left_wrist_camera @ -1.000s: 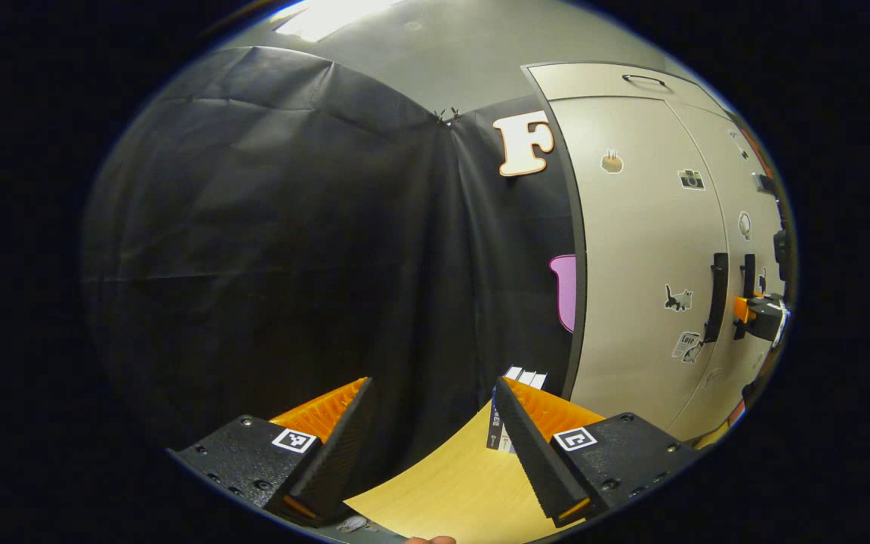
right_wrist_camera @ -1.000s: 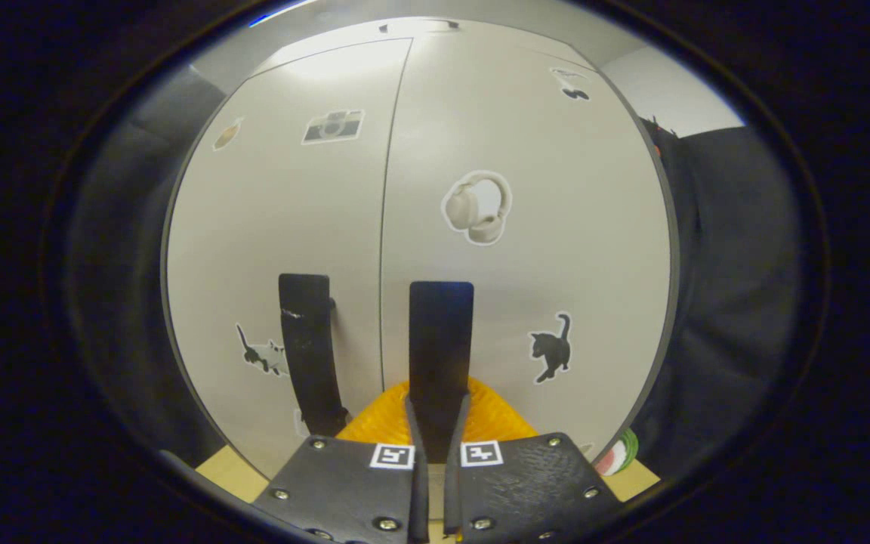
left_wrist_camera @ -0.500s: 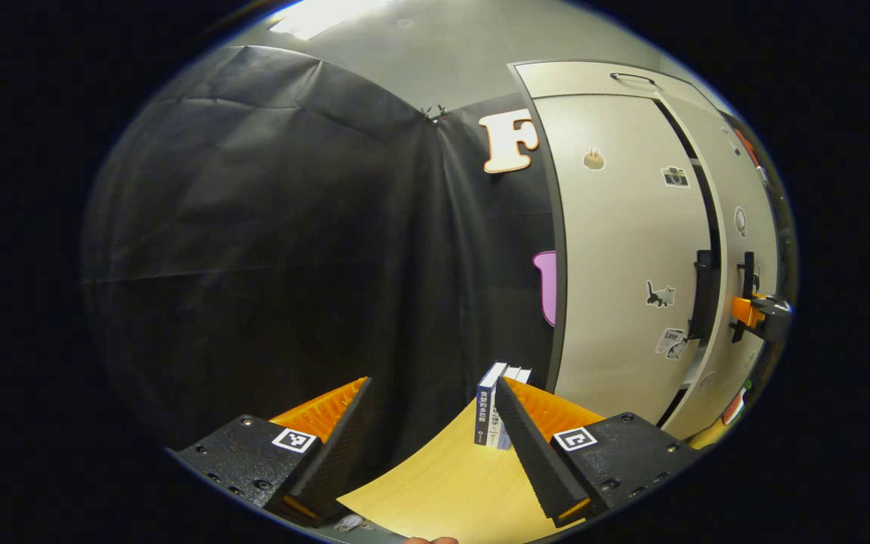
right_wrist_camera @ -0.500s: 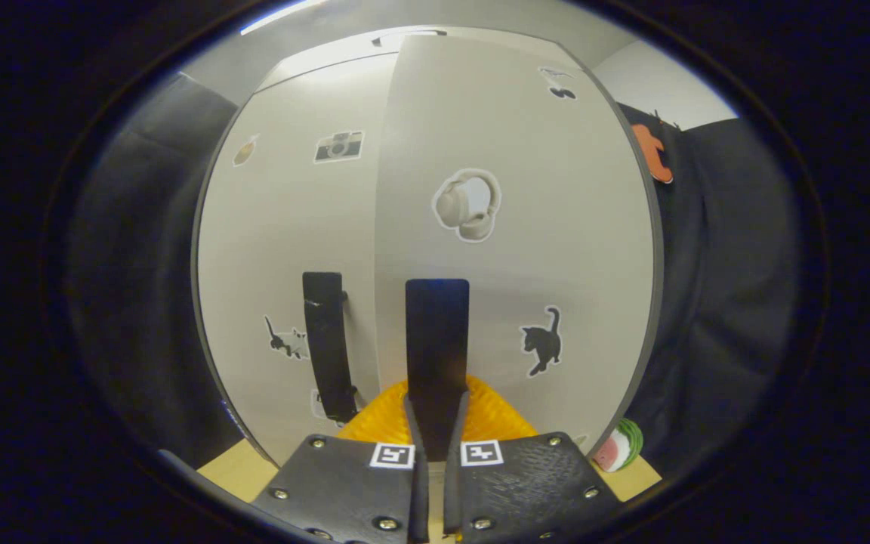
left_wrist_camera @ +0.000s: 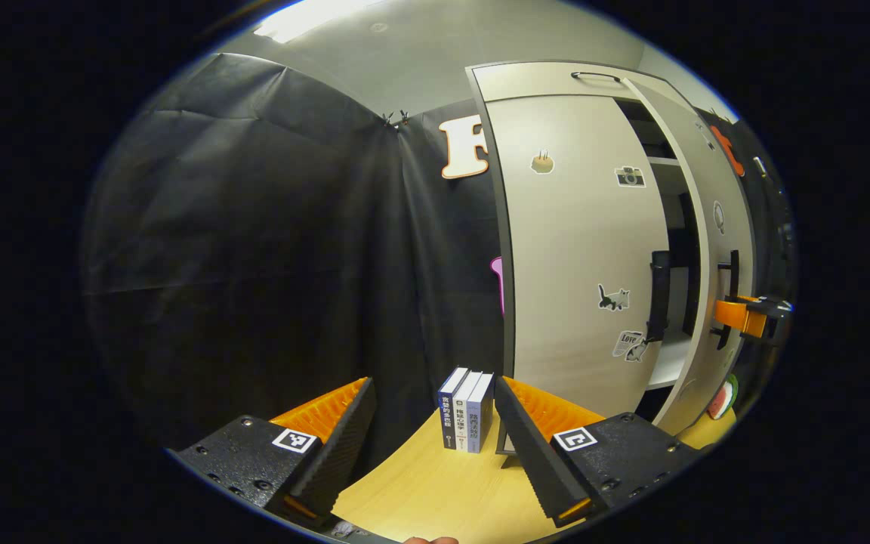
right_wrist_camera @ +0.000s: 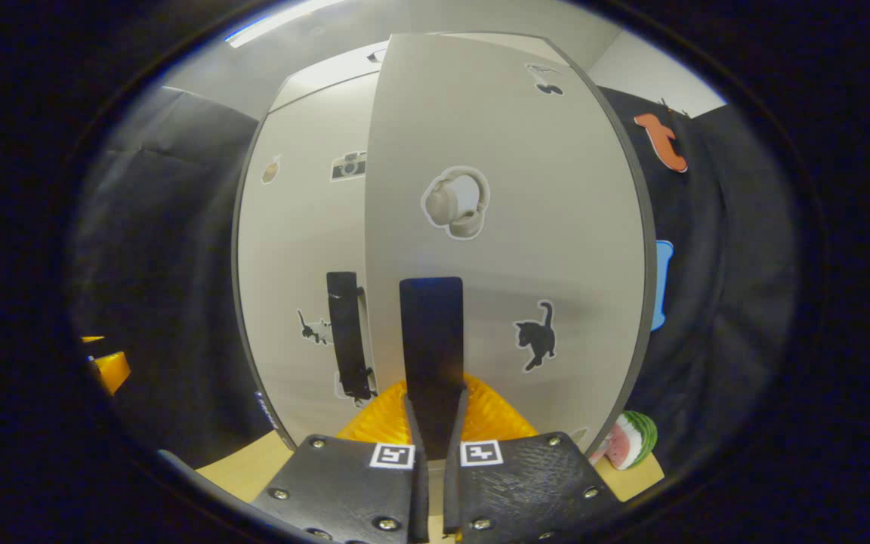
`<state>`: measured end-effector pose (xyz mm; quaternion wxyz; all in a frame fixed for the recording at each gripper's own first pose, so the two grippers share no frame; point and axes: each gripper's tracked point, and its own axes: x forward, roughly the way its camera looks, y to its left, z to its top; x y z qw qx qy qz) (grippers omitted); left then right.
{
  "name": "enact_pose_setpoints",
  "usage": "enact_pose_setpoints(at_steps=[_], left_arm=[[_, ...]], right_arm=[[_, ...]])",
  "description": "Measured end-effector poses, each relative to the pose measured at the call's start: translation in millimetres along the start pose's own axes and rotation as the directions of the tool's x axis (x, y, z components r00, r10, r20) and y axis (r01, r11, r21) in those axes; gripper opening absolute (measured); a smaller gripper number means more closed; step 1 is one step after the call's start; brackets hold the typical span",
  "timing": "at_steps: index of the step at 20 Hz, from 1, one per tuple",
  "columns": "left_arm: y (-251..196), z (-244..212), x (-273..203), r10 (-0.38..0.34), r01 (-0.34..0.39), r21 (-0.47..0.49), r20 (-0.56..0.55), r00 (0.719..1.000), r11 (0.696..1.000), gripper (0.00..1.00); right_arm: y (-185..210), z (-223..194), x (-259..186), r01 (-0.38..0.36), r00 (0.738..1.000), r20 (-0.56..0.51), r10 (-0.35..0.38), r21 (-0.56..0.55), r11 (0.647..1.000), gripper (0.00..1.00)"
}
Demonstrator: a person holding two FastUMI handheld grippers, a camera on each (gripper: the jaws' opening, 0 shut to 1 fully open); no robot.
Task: Open the right door of the double-door shoe cabinet with the right hand, and open the left door with the left hand.
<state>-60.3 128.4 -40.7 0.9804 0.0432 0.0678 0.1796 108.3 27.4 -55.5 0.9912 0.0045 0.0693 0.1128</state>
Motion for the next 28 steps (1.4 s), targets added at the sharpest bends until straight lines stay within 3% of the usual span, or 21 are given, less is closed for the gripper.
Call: enact_pose_setpoints(at_steps=[8,14,24,28], left_arm=[[-35,-4,6,-0.094,0.094,-0.022,-0.009,0.996,0.995,0.98],[-37,-2,6,-0.102,0.102,-0.006,0.001,0.995,0.995,0.98],[-63,-9,8,-0.156,0.156,-0.018,-0.013,0.988,0.988,0.98],[-91,-15,6,-0.225,0.225,-0.026,-0.038,0.974,0.974,0.98]], right_arm=[[-4,1,-14,-0.148,0.989,-0.015,0.148,-0.006,0.989,0.08],[-11,0,-22,-0.209,0.977,-0.045,0.209,0.001,0.978,0.08],[-31,2,-43,-0.202,0.977,-0.059,0.204,0.032,0.979,0.08],[-38,5,-52,-0.175,0.983,-0.047,0.177,0.036,0.984,0.08]])
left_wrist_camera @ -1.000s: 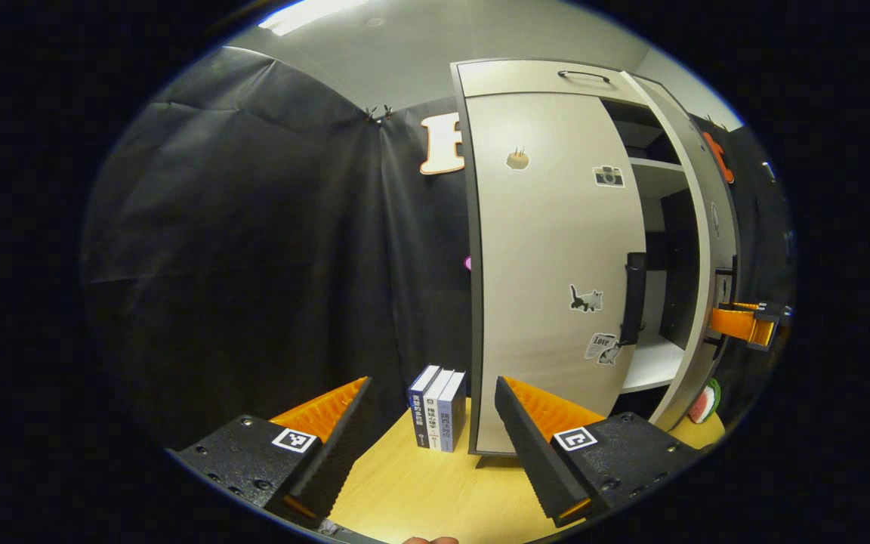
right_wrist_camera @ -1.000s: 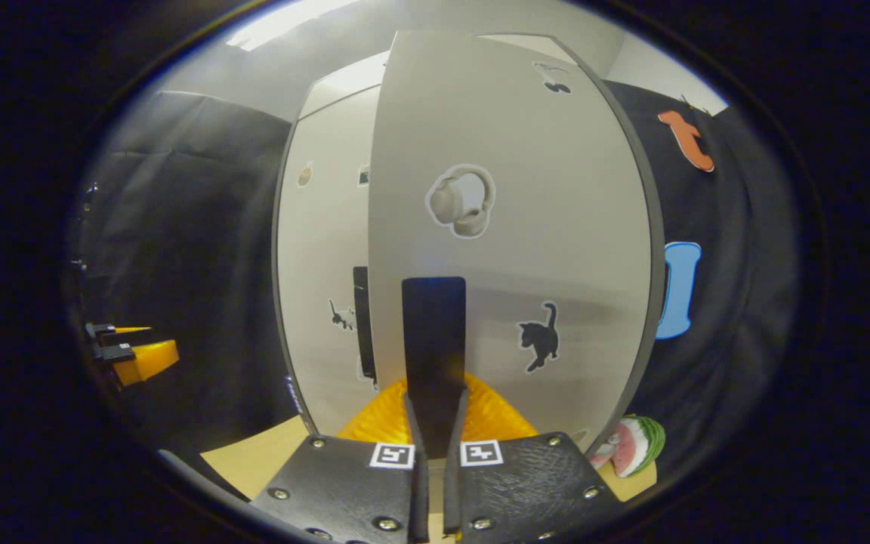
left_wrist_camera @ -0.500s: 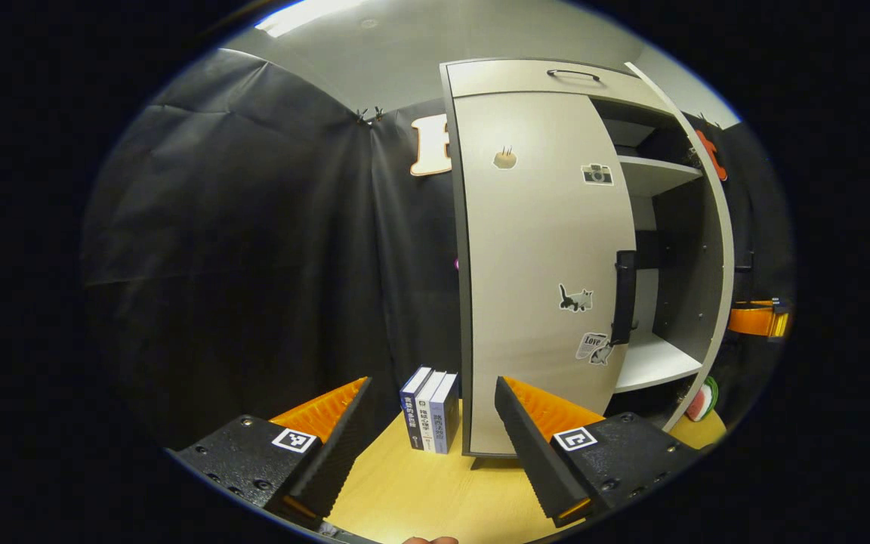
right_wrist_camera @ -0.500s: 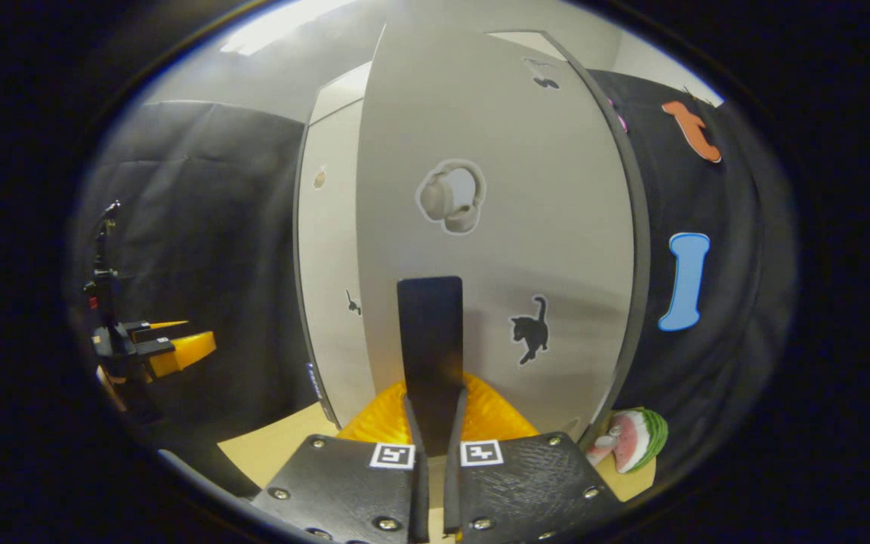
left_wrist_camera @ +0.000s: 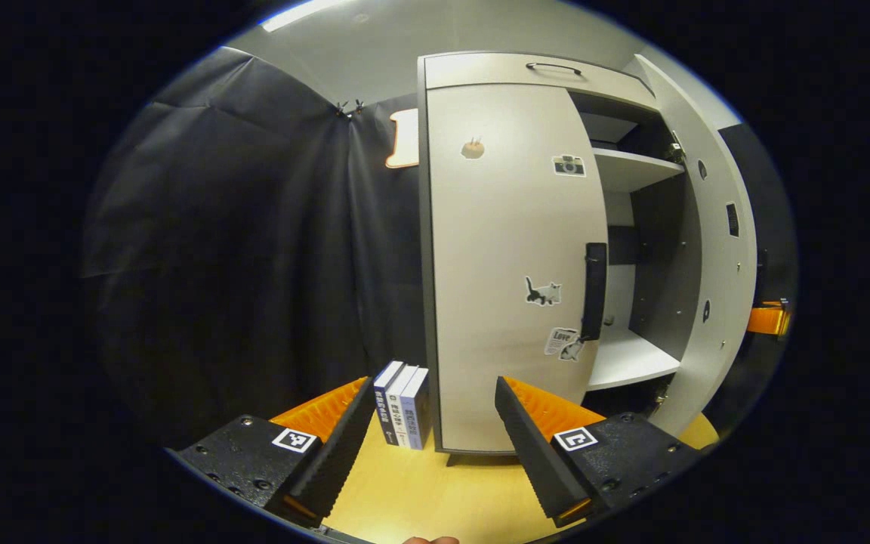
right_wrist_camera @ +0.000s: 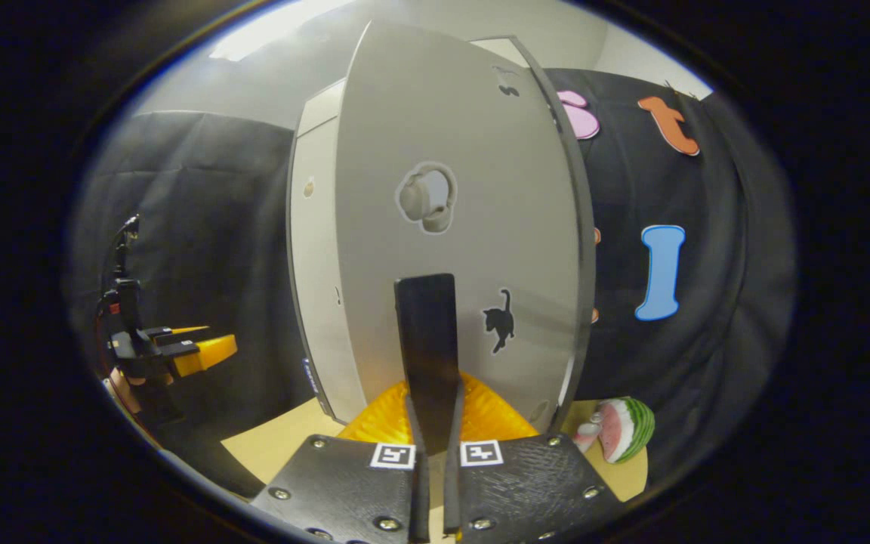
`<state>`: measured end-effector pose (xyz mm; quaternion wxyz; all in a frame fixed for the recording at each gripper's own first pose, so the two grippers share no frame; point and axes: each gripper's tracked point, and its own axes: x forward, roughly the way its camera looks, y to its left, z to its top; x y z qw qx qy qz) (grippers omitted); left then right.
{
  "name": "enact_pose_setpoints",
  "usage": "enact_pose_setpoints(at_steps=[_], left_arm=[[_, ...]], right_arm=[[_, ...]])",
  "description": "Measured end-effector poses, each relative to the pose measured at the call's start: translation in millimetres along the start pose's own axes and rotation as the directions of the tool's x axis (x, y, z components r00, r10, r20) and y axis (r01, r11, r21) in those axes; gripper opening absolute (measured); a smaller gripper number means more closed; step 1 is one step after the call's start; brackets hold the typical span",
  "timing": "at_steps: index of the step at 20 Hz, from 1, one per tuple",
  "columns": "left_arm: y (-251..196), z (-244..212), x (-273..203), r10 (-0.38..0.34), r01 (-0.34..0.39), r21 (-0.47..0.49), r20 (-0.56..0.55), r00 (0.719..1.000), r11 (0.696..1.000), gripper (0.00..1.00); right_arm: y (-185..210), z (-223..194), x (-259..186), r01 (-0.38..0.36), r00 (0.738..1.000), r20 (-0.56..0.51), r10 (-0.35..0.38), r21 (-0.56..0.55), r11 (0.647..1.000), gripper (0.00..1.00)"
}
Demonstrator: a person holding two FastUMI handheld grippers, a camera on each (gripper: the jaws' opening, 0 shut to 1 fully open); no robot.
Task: Open the right door of the double-door shoe cabinet with the right hand, and open the left door with the left hand.
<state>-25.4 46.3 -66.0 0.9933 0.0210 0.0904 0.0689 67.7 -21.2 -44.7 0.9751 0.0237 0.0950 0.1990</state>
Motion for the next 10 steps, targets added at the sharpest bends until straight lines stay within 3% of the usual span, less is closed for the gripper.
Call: enact_pose_setpoints(at_steps=[10], left_arm=[[-16,-7,2,-0.048,0.048,0.003,-0.013,0.999,0.999,0.98]], right_arm=[[-13,2,-11,0.125,0.992,0.02,-0.125,0.009,0.992,0.07]])
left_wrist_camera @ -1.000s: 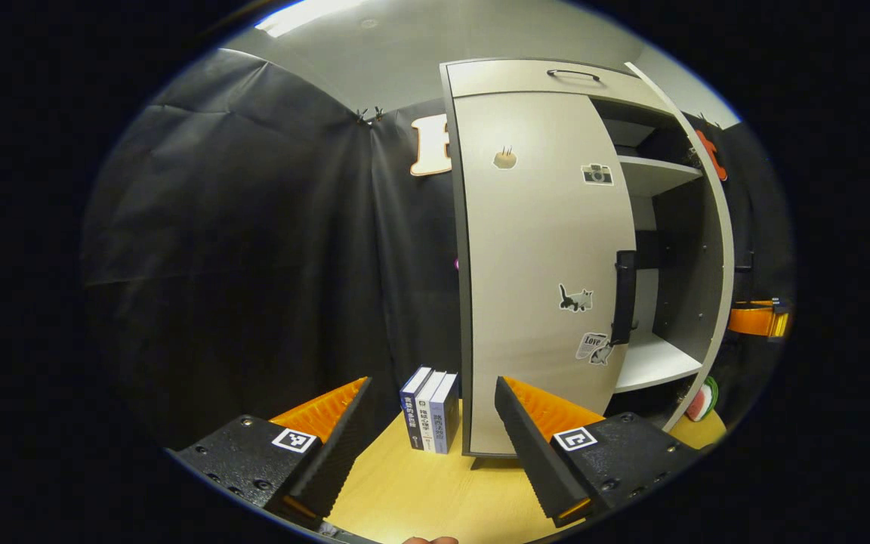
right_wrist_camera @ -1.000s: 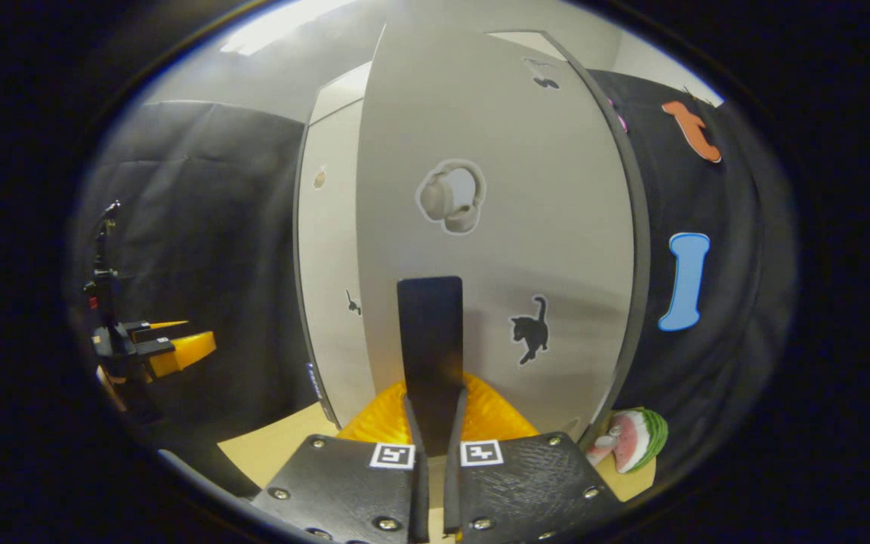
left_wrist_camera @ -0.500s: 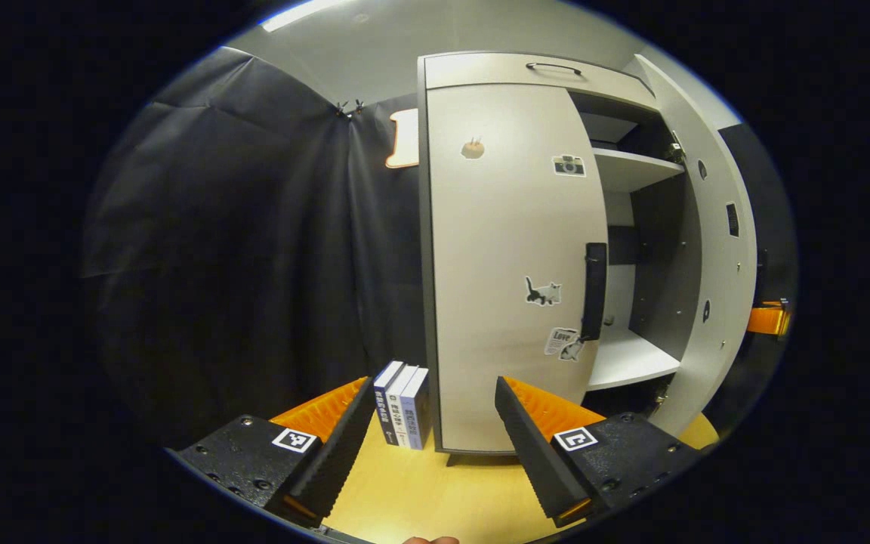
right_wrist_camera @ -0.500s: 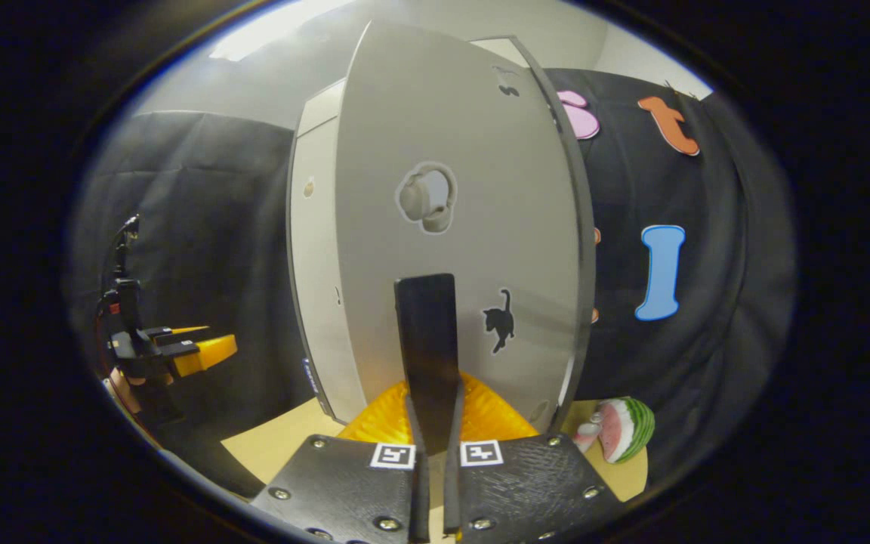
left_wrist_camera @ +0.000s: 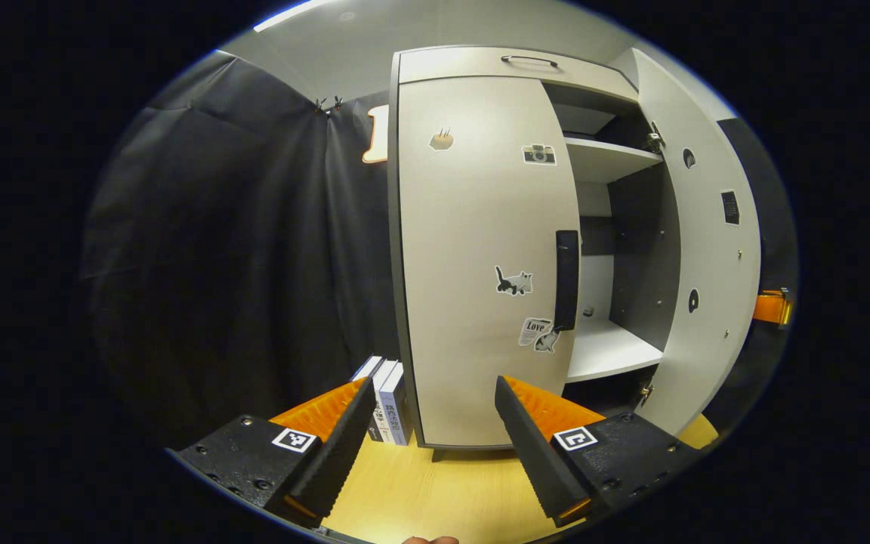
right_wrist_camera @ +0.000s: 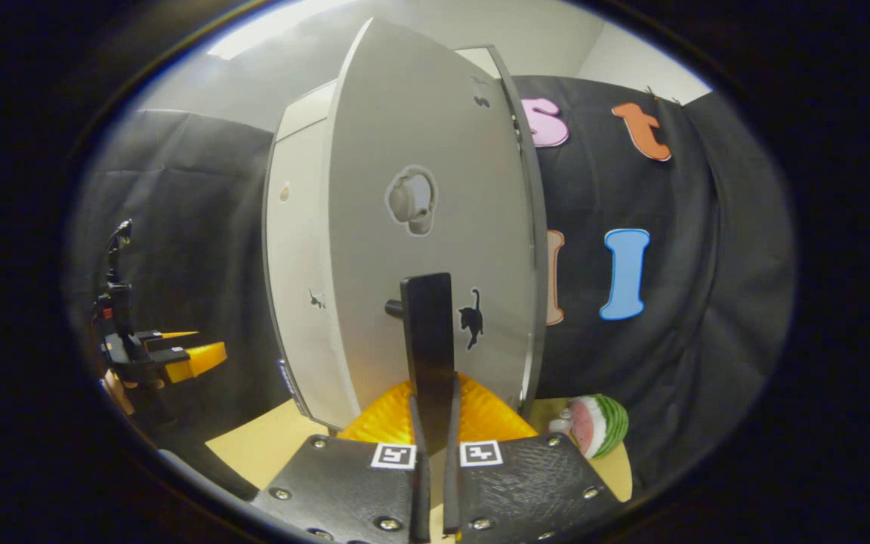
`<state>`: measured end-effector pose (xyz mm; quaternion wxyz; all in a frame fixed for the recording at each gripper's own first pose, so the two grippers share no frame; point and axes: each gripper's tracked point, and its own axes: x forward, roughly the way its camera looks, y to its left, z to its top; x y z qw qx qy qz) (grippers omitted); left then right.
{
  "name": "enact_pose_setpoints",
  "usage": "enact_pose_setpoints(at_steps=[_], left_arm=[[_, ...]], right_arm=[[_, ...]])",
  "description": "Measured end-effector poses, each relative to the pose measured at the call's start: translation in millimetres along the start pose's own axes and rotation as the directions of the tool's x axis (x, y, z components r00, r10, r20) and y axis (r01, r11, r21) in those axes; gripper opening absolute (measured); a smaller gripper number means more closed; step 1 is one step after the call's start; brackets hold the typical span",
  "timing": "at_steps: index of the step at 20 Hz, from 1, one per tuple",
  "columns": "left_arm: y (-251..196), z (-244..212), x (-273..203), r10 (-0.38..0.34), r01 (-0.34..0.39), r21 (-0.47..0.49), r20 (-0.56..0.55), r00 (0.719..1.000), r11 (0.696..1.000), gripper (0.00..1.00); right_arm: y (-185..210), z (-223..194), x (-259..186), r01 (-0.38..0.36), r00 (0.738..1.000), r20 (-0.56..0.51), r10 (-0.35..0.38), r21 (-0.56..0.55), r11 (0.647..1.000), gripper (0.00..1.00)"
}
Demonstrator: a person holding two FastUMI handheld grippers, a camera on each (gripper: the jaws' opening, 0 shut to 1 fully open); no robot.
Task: Open the right door of the double-door shoe cabinet with the right hand, and open the left door with the left hand.
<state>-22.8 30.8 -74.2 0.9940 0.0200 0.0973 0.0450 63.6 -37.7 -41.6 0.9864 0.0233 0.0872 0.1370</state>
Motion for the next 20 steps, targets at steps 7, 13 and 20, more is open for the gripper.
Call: enact_pose_setpoints(at_steps=[7,13,20], left_arm=[[-7,0,7,-0.039,0.039,-0.005,0.007,0.999,0.999,0.98],[-19,1,14,-0.081,0.081,-0.018,0.004,0.997,0.997,0.98],[-30,-3,20,-0.108,0.108,-0.017,-0.012,0.994,0.994,0.98]], right_arm=[[-33,2,-12,0.16,0.987,0.008,-0.16,0.029,0.987,0.06],[-75,3,-22,0.285,0.958,0.023,-0.286,0.064,0.957,0.01],[-85,-2,-24,0.242,0.967,0.032,-0.252,0.178,0.954,0.01]])
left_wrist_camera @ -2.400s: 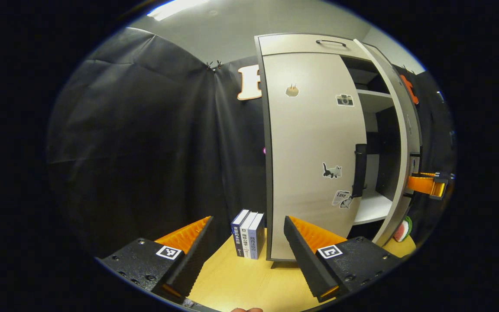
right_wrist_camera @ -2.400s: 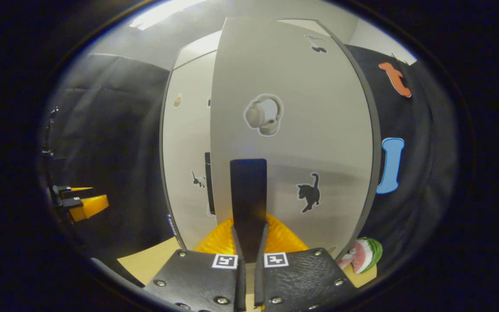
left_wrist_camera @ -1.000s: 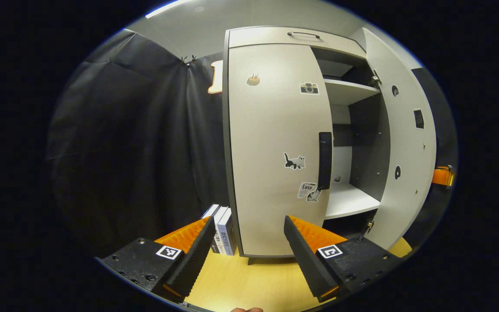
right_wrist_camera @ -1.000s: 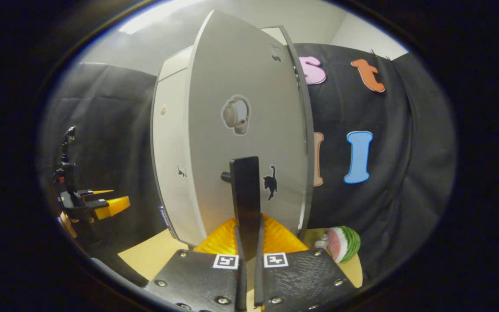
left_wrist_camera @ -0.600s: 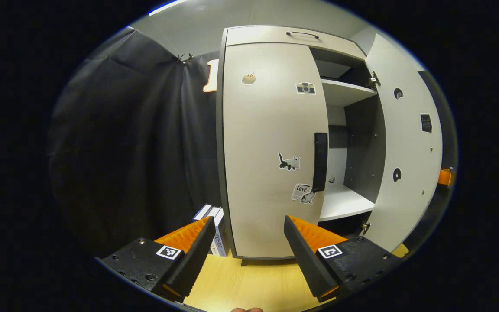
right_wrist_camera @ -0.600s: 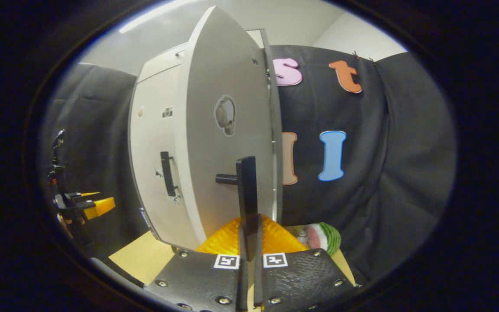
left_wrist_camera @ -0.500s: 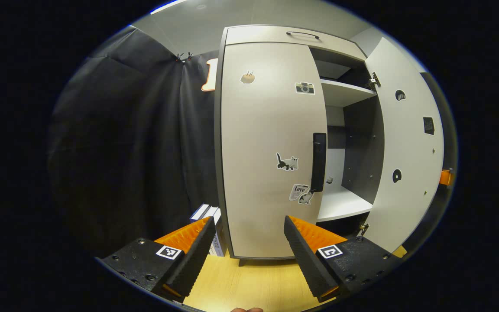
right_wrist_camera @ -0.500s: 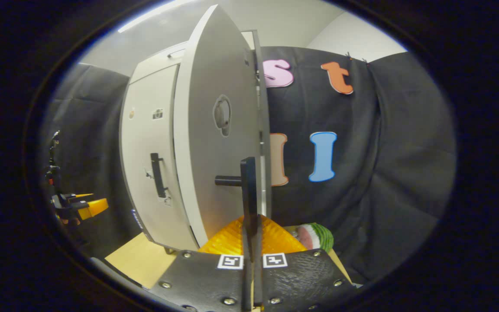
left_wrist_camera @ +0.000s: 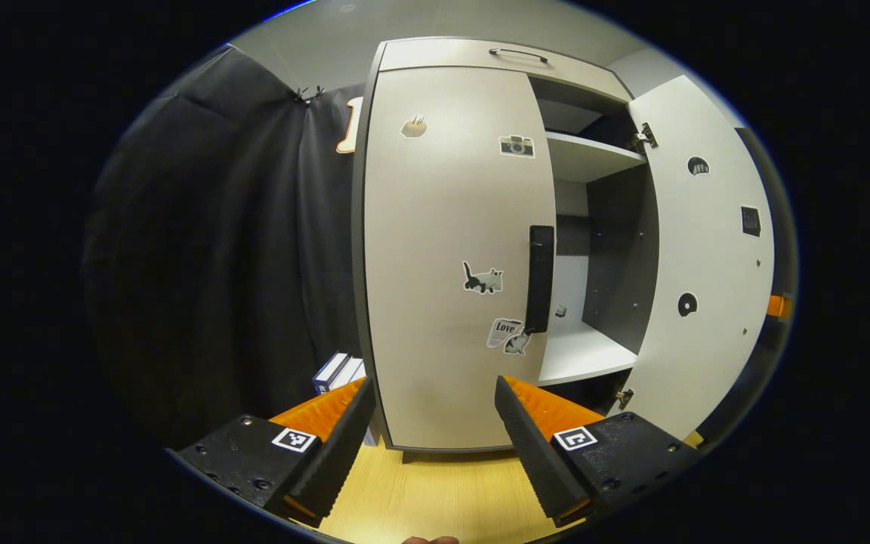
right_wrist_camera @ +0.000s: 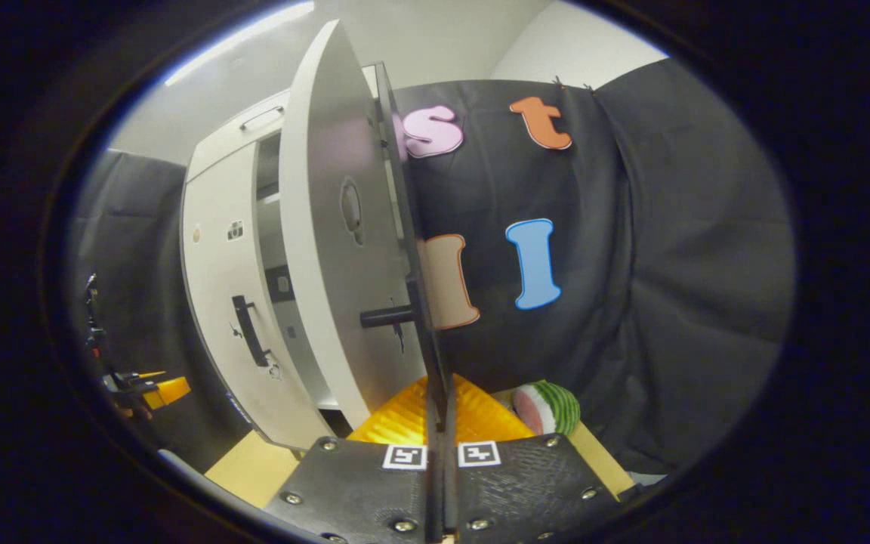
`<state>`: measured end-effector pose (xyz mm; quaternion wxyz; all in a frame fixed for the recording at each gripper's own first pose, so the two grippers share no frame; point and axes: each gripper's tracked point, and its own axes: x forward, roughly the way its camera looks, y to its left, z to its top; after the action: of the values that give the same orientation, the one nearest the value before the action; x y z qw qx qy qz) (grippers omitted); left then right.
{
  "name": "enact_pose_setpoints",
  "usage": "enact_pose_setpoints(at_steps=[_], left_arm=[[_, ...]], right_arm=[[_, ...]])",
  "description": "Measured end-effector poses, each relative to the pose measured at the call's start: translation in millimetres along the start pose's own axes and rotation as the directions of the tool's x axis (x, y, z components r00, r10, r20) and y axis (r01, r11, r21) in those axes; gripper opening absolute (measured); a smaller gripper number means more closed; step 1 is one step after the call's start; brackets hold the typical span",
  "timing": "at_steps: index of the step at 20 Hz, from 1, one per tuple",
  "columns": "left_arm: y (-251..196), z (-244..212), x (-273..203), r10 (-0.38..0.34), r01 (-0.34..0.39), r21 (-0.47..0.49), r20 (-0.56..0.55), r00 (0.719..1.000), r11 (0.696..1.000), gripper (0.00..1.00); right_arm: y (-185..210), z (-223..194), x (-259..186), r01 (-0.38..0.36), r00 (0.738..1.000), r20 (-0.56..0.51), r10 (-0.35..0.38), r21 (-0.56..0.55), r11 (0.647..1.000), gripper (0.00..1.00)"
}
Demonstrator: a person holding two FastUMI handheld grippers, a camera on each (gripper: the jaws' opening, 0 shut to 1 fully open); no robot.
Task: Open the right door of the double-door shoe cabinet with the right hand, and open the left door with the left hand.
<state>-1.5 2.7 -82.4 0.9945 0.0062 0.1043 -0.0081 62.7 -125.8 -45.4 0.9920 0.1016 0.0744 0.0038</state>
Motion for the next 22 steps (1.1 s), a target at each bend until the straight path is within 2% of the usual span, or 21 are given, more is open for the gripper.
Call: enact_pose_setpoints(at_steps=[5,12,15,16,19,21,22], left_arm=[[-4,7,13,-0.004,0.004,0.016,0.009,1.0,1.0,0.98],[-24,28,51,-0.059,0.058,0.026,0.038,0.998,0.998,0.98],[-37,44,73,-0.09,0.088,0.045,0.061,0.994,0.995,0.98],[-41,50,81,-0.101,0.097,0.054,0.07,0.992,0.994,0.98],[-56,65,99,-0.131,0.123,0.081,0.103,0.986,0.989,0.98],[-66,73,109,-0.151,0.142,0.086,0.118,0.981,0.986,0.98],[-70,77,114,-0.158,0.147,0.088,0.122,0.98,0.985,0.98]], right_arm=[[-1,1,-8,0.011,1.0,0.002,-0.011,-0.04,0.999,0.01],[-12,9,-38,0.065,0.998,0.029,-0.063,-0.09,0.994,0.06],[-16,5,-47,0.088,0.996,0.02,-0.087,-0.091,0.992,0.26],[-16,3,-49,0.097,0.995,0.02,-0.096,-0.089,0.991,0.39],[-25,-4,-61,0.139,0.99,0.018,-0.138,-0.079,0.987,0.69],[-34,-9,-70,0.174,0.985,0.016,-0.174,-0.071,0.982,0.84],[-38,-12,-74,0.192,0.981,0.012,-0.192,-0.067,0.979,0.84]])
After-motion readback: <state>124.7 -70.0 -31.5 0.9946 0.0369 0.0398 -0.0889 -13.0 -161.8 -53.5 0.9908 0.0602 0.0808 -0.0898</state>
